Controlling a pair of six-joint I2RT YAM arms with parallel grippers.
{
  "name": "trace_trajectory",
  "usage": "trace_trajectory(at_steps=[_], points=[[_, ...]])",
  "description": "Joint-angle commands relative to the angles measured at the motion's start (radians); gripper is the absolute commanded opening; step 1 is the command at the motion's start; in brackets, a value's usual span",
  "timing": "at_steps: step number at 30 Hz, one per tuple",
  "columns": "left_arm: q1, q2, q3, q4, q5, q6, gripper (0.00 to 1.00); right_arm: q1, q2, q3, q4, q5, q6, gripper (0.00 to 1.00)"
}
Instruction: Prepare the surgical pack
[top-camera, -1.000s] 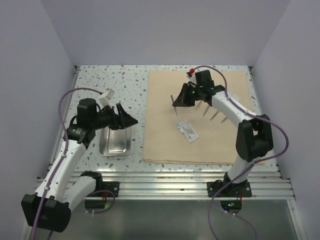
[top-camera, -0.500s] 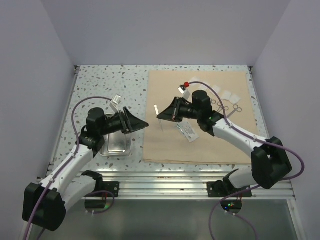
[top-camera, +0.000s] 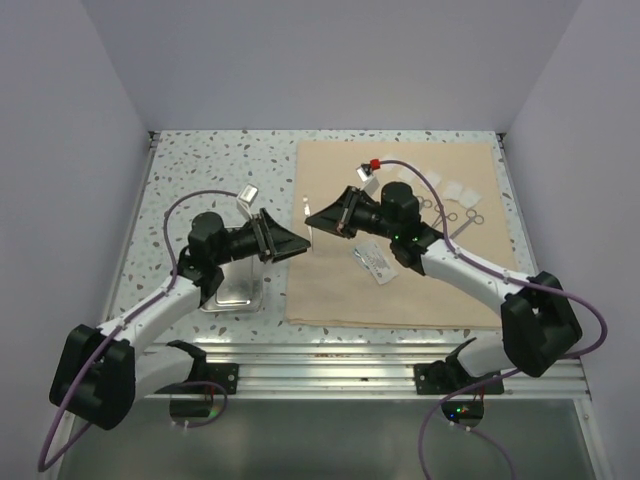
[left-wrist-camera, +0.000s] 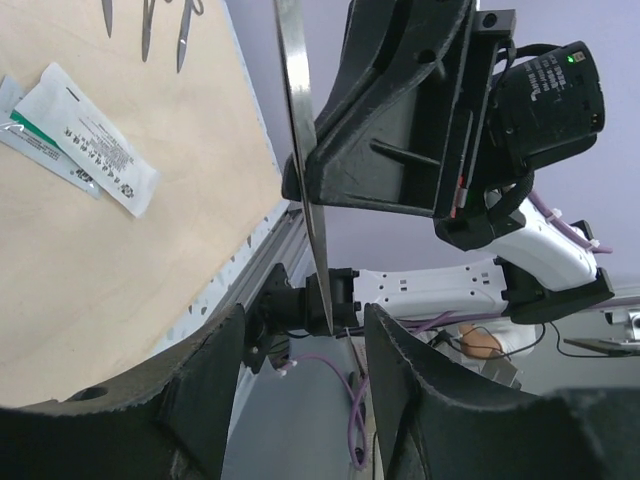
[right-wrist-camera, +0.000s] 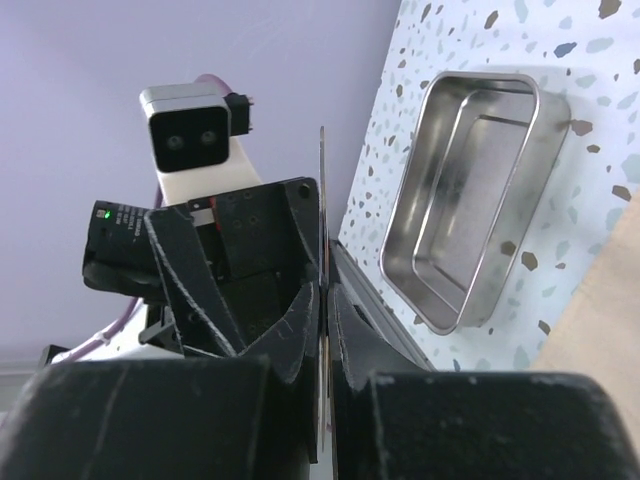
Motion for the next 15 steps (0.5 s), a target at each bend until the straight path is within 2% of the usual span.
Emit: trace_trajectory(at_steps=[1, 8, 11, 12, 13, 14, 15], points=[[-0.022, 0.033, 0.035, 0.09, 0.004, -0.023, 0.54, 0.015, 0.009, 0.015, 0.083, 0.02, 0.03, 0.0], [-0.029, 0.085, 0.051, 0.148, 0.004, -0.051, 0.47, 0.033, 0.022, 0.015, 0.082, 0.016, 0.028, 0.0], [-0.029, 0.093, 0.051, 0.165, 0.01, -0.06, 0.34, 0.039, 0.022, 0.009, 0.074, 0.019, 0.022, 0.0], [-0.029, 0.091, 0.051, 0.164, 0.012, -0.057, 0.19, 0.039, 0.022, 0.006, 0.07, 0.02, 0.022, 0.0], [-0.029, 0.091, 0.049, 0.15, 0.016, -0.051, 0.08, 0.038, 0.023, 0.011, 0.065, 0.02, 0.013, 0.0], [-0.029, 0.088, 0.049, 0.133, 0.019, -0.039, 0.0, 0.038, 0.028, 0.015, 0.029, 0.025, 0.007, 0.0], [-0.029, 0.084, 0.051, 0.11, 0.019, -0.025, 0.0, 0.039, 0.029, 0.035, 0.001, 0.026, -0.007, 0.0]])
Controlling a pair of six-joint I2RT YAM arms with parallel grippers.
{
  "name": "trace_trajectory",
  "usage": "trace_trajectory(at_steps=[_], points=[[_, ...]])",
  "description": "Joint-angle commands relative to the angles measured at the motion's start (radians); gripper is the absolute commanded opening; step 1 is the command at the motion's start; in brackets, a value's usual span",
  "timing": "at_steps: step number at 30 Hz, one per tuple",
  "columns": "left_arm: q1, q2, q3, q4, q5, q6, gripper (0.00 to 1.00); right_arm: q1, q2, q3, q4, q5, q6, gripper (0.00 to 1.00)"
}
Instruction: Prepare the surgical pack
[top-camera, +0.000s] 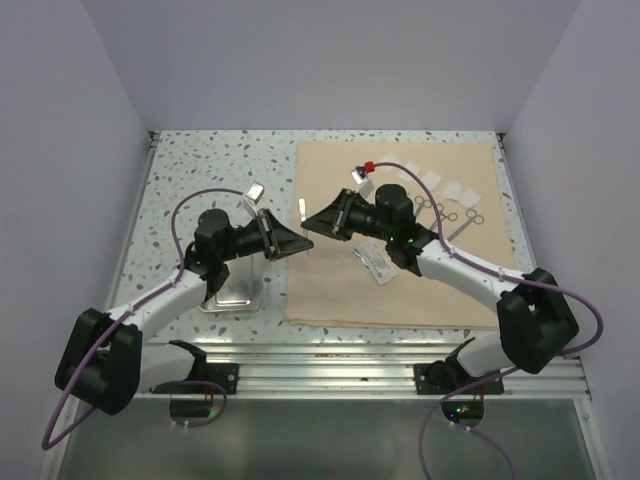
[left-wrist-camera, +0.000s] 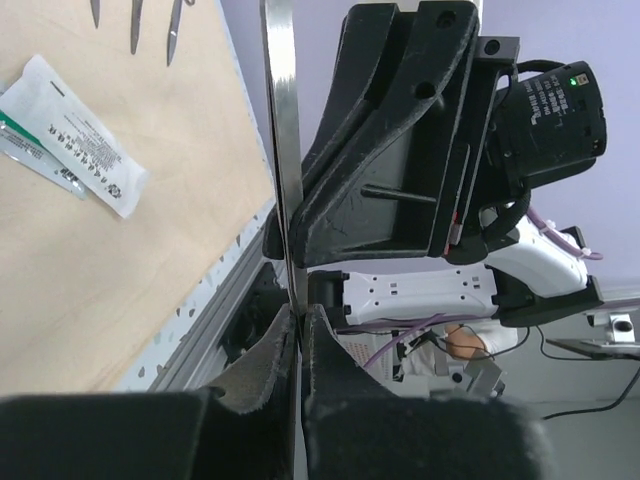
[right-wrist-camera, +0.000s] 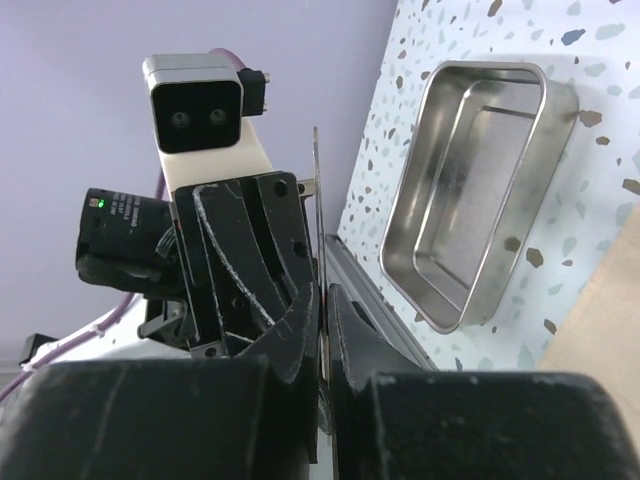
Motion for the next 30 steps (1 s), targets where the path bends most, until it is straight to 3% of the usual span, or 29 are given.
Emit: trace_trajectory(at_steps=[1, 3, 4, 5, 6, 7, 8, 9, 11, 13, 14, 17, 20, 30], points=[[-0.002, -0.024, 0.033, -0.041, 0.011, 0.047, 0.0, 0.007, 0.009, 0.047, -0.048, 0.022, -0.042, 0.06], [0.001, -0.048, 0.058, -0.159, -0.022, 0.141, 0.0, 0.007, 0.018, 0.092, -0.155, 0.039, -0.07, 0.26], [0.007, -0.065, 0.077, -0.333, -0.039, 0.186, 0.0, 0.007, 0.022, 0.112, -0.203, 0.05, -0.116, 0.36], [0.019, -0.073, 0.098, -0.429, -0.086, 0.299, 0.0, 0.004, 0.025, 0.138, -0.357, 0.098, -0.146, 0.47], [0.025, -0.077, 0.155, -0.536, -0.125, 0.365, 0.0, 0.004, 0.036, 0.208, -0.448, 0.132, -0.183, 0.53], [0.036, -0.08, 0.189, -0.78, -0.178, 0.43, 0.0, -0.002, 0.044, 0.245, -0.534, 0.168, -0.26, 0.57], [0.039, -0.082, 0.238, -0.871, -0.3, 0.527, 0.0, -0.006, 0.051, 0.286, -0.7, 0.267, -0.297, 0.68], [0.044, -0.079, 0.261, -0.958, -0.364, 0.569, 0.0, -0.014, 0.08, 0.364, -0.775, 0.319, -0.335, 0.72], [0.05, -0.056, 0.298, -1.159, -0.537, 0.664, 0.0, -0.026, 0.123, 0.444, -0.974, 0.428, -0.43, 0.73], [0.051, -0.022, 0.33, -1.293, -0.648, 0.697, 0.0, -0.069, 0.183, 0.521, -1.039, 0.489, -0.482, 0.72], [0.053, -0.009, 0.341, -1.324, -0.745, 0.717, 0.0, -0.109, 0.197, 0.55, -1.091, 0.499, -0.489, 0.72], [0.056, 0.067, 0.343, -1.392, -0.866, 0.749, 0.0, -0.183, 0.237, 0.552, -1.105, 0.499, -0.5, 0.7], [0.061, 0.133, 0.321, -1.364, -0.901, 0.777, 0.0, -0.265, 0.304, 0.586, -1.127, 0.499, -0.519, 0.66], [0.079, 0.327, 0.332, -1.272, -0.917, 0.818, 0.0, -0.338, 0.568, 0.807, -1.216, 0.625, -0.559, 0.55]])
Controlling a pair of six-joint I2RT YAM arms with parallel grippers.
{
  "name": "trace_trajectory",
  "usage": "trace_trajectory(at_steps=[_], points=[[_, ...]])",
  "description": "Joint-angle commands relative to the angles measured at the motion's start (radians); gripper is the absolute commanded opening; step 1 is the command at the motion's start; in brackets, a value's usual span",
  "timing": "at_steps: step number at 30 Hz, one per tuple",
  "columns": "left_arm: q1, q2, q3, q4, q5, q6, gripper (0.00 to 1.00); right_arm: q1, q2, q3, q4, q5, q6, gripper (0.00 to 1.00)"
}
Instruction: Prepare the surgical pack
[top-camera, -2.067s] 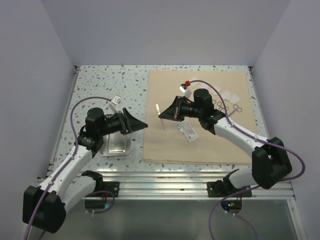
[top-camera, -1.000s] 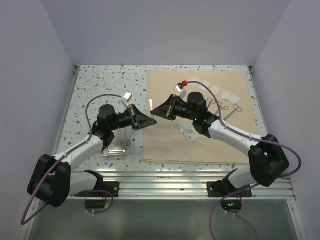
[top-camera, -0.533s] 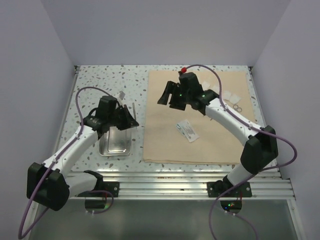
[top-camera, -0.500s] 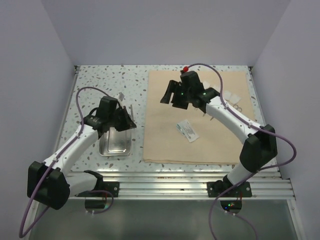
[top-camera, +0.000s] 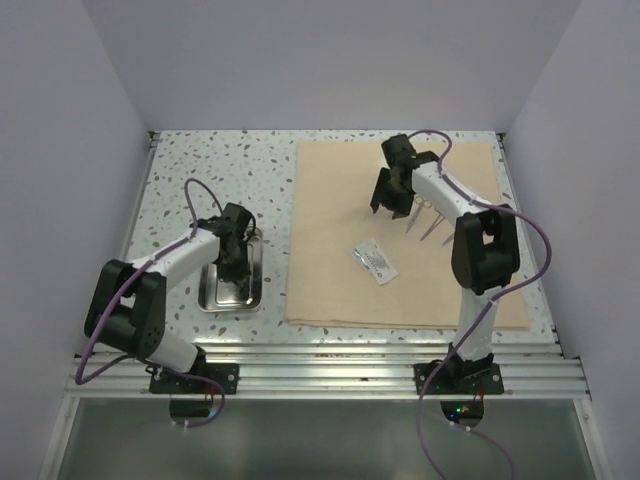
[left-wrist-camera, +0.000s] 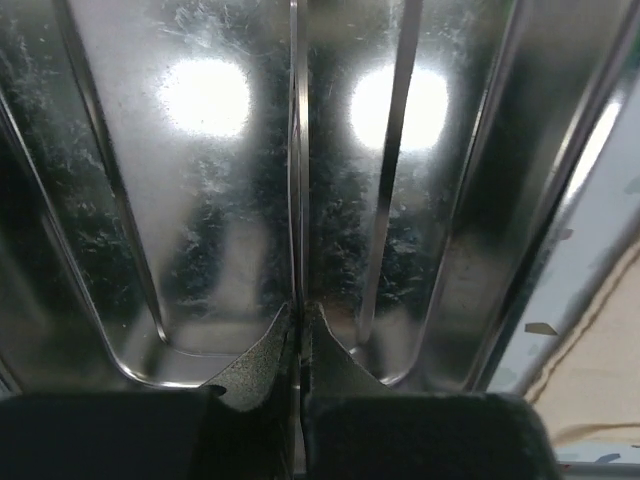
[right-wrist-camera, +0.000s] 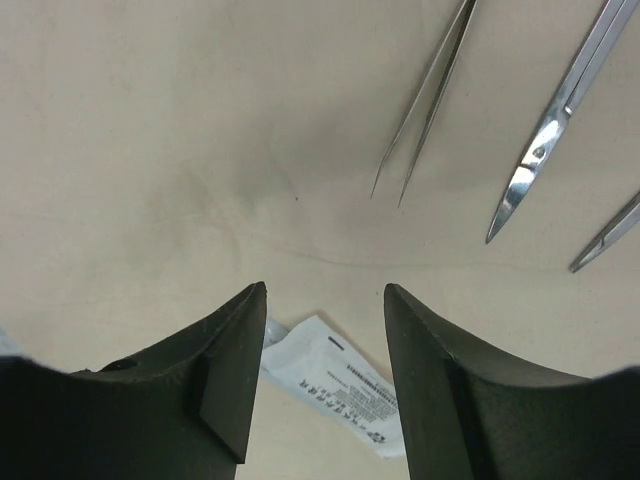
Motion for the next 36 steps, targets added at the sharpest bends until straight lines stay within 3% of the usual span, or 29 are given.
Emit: trace_trajectory(at_steps=[1, 11, 19, 21, 28, 32, 36], points=[[0.015, 0.052, 0.017, 0.029, -0.029, 0.046, 0.0, -0.013, 0.057, 0.106, -0.043, 0.078, -0.032, 0.54], [0.027, 0.097, 0.038, 0.039, -0.003, 0.072, 0.02, -0.079, 0.237, 0.297, -0.105, 0.142, -0.017, 0.59], [0.027, 0.02, 0.072, -0.006, 0.004, 0.063, 0.38, -0.089, 0.314, 0.345, -0.094, 0.141, -0.009, 0.58], [0.027, -0.008, 0.09, -0.018, 0.009, 0.061, 0.4, -0.089, 0.333, 0.348, -0.083, 0.144, -0.006, 0.56], [0.027, -0.089, 0.145, -0.057, 0.004, 0.089, 0.47, -0.098, 0.376, 0.379, -0.091, 0.133, 0.026, 0.4], [0.027, -0.141, 0.181, -0.069, 0.017, 0.1, 0.47, -0.096, 0.364, 0.371, -0.089, 0.136, 0.028, 0.13], [0.027, -0.181, 0.214, -0.061, 0.072, 0.107, 0.51, -0.098, 0.323, 0.382, -0.114, 0.136, 0.019, 0.03]])
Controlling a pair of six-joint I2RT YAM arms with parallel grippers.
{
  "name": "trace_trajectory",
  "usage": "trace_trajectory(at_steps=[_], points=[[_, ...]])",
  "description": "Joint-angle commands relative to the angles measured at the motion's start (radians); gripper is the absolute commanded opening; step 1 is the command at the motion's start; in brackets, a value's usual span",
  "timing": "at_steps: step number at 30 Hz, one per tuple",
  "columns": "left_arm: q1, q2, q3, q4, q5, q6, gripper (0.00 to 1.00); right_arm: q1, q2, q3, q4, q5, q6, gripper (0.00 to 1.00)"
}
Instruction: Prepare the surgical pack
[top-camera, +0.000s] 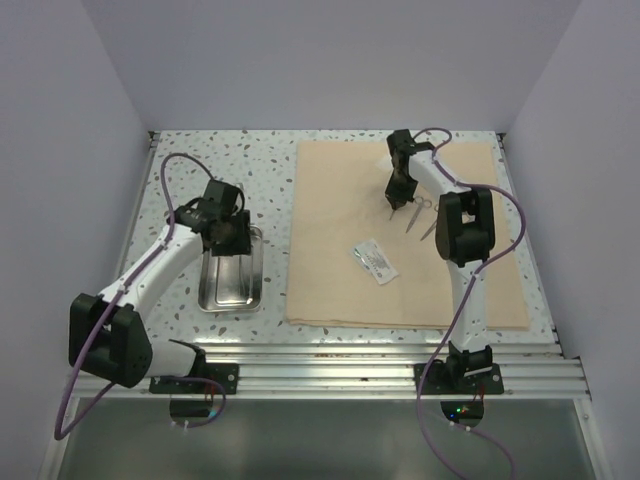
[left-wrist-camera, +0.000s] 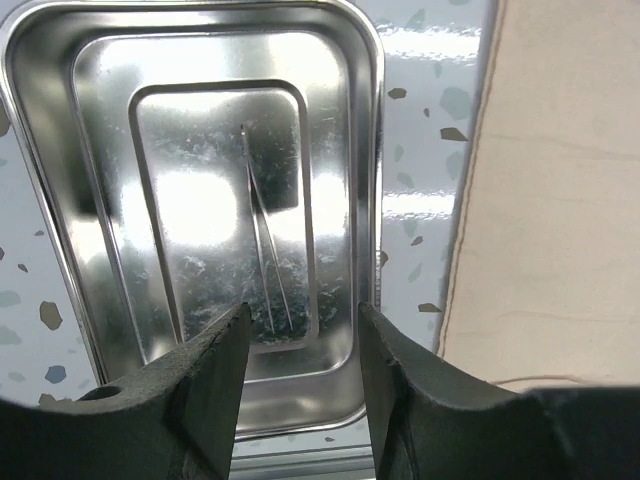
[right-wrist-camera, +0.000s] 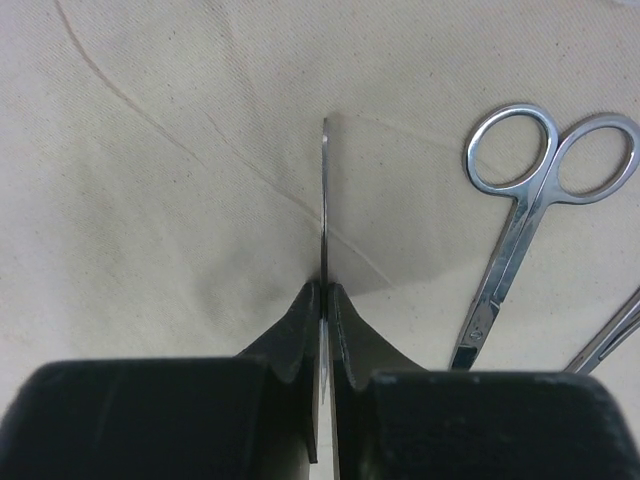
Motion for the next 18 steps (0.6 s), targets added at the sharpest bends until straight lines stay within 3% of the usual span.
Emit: trace_trajectory(at_steps=[1, 7, 11, 13, 15, 18], points=[[0.007, -0.065, 0.059, -0.001, 0.053, 0.031, 0.53, -0.004, -0.054, 0.031, -0.021, 0.025, -0.003, 0.02], [0.007, -0.166, 0.042, 0.118, 0.295, 0.016, 0.61, -0.002, -0.236, -0.067, 0.007, -0.09, -0.052, 0.0], [0.007, -0.225, -0.033, 0.283, 0.584, -0.051, 0.71, 0.005, -0.425, -0.344, 0.288, -0.492, -0.094, 0.0], [0.004, -0.25, -0.088, 0.405, 0.669, -0.105, 0.73, 0.02, -0.537, -0.455, 0.419, -0.749, -0.04, 0.0], [-0.001, -0.277, -0.138, 0.537, 0.738, -0.209, 0.76, 0.071, -0.632, -0.593, 0.594, -0.881, 0.027, 0.0], [-0.008, -0.297, -0.231, 0.692, 0.797, -0.337, 0.77, 0.172, -0.715, -0.728, 0.781, -0.917, 0.151, 0.0]])
